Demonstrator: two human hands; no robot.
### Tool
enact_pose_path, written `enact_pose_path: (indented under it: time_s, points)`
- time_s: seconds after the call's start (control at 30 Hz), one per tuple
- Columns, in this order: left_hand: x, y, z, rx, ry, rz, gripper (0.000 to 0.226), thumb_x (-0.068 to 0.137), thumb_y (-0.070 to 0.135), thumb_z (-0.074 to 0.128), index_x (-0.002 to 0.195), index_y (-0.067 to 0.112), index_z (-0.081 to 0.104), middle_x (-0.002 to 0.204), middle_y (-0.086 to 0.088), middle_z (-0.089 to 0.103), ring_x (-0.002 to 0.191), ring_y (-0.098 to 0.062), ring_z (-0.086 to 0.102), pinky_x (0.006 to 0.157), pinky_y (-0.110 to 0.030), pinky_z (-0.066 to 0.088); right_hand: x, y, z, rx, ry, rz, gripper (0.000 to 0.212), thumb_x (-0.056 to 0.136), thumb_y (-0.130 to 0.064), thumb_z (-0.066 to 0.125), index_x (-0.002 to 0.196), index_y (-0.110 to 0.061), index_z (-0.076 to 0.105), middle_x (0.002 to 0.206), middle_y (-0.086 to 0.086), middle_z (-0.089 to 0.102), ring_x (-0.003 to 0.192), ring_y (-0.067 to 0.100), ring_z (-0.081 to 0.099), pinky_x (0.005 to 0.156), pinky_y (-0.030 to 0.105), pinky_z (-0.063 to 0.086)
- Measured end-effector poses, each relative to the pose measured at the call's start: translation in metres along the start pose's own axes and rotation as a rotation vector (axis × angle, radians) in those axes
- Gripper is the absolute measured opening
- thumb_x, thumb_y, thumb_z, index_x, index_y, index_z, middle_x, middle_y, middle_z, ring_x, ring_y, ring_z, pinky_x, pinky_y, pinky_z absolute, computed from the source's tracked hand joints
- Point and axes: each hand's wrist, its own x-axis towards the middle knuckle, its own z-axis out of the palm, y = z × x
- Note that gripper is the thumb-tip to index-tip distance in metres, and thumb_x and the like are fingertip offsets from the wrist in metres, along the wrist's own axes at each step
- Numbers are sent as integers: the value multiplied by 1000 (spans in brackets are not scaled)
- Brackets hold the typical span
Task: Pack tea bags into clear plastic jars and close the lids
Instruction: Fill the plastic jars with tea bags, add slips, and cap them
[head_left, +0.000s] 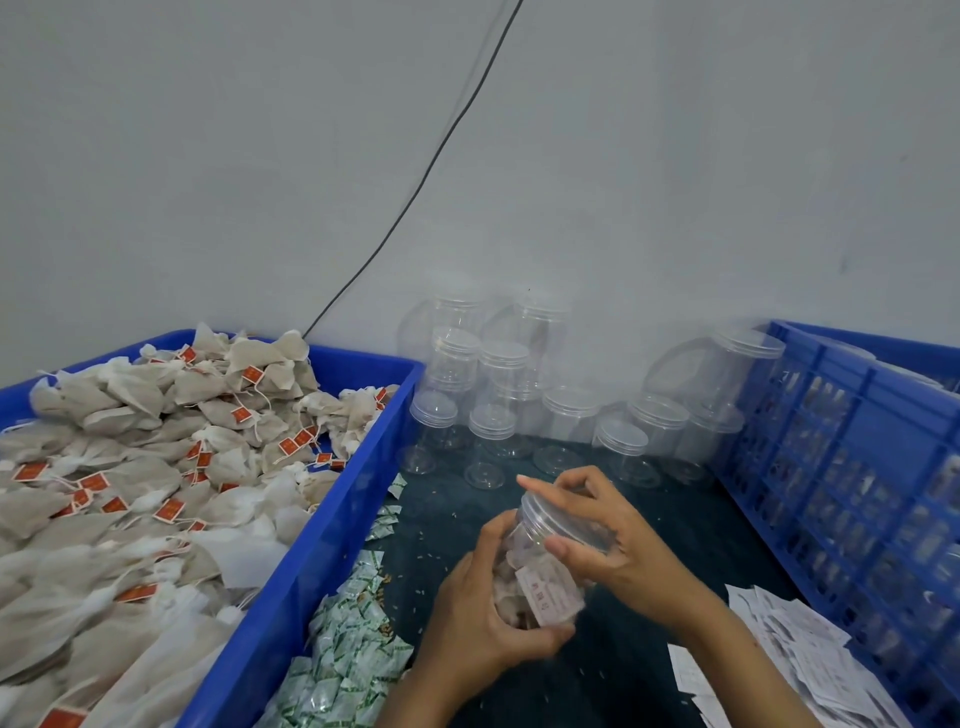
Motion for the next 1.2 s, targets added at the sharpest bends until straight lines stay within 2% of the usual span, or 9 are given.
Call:
enact_pose_path:
  time_s: [0.2,0.33,0.4,0.5,0.63,0.8,0.93,1.07,1.2]
  points:
    - [3,6,-1,-328,-208,-45,84,69,24,83,138,43,39,130,5,60,118,-17,60,92,-31,52,-4,4,-18,299,-61,-16,55,75,-58,68,124,-33,65,118,-1,50,113,19,53,89,31,49]
    - [2,7,-6,-425,-307,-118,82,65,34,77,138,29,40,136,-1,55,124,-12,55,96,-26,47,-6,10,-19,448,-72,13,64,72,-63,70,122,-24,68,121,-1,54,113,22,56,88,33,50]
    - [4,11,-6,-391,-361,-156,76,64,34,71,133,19,44,123,0,66,118,-11,59,97,-26,46,-6,12,-20,512,-73,7,65,71,-63,71,120,-20,69,124,1,56,115,24,56,90,37,51]
    - [0,10,-10,-436,-438,-94,42,62,17,56,103,15,49,74,21,72,83,11,66,77,-8,47,-4,11,-20,553,-77,-15,65,73,-60,71,120,-15,68,129,7,56,120,28,54,95,39,49]
    - [0,22,-10,-578,-443,-150,46,71,39,72,115,24,71,107,6,72,103,-6,66,90,-21,50,-3,5,-18,513,-86,-11,58,78,-56,68,122,-18,67,130,5,57,124,25,53,96,29,47]
    - [2,13,-3,-560,-323,-181,80,65,39,70,136,13,43,128,-8,63,120,-20,59,97,-33,48,-1,-3,-20,394,-88,62,41,81,-41,63,121,-31,68,124,0,60,115,18,58,93,25,48]
    - [0,7,7,-407,-144,-191,93,56,36,79,137,21,38,120,15,63,111,1,61,86,-17,50,0,-10,-15,219,-51,128,33,84,-49,66,116,-47,65,116,-4,58,109,3,56,92,21,47]
    - [2,3,7,-94,50,-62,94,53,54,80,131,69,28,115,35,61,103,6,63,86,-23,53,5,-18,6,-87,112,263,45,83,-63,54,127,-56,50,109,-9,46,100,-4,50,80,10,41]
    - [4,1,2,-228,-5,-49,89,55,43,82,130,57,35,119,33,60,107,2,63,88,-21,52,-2,-22,-9,159,-79,257,58,82,-66,55,136,-60,34,131,-26,39,116,-16,43,84,5,40]
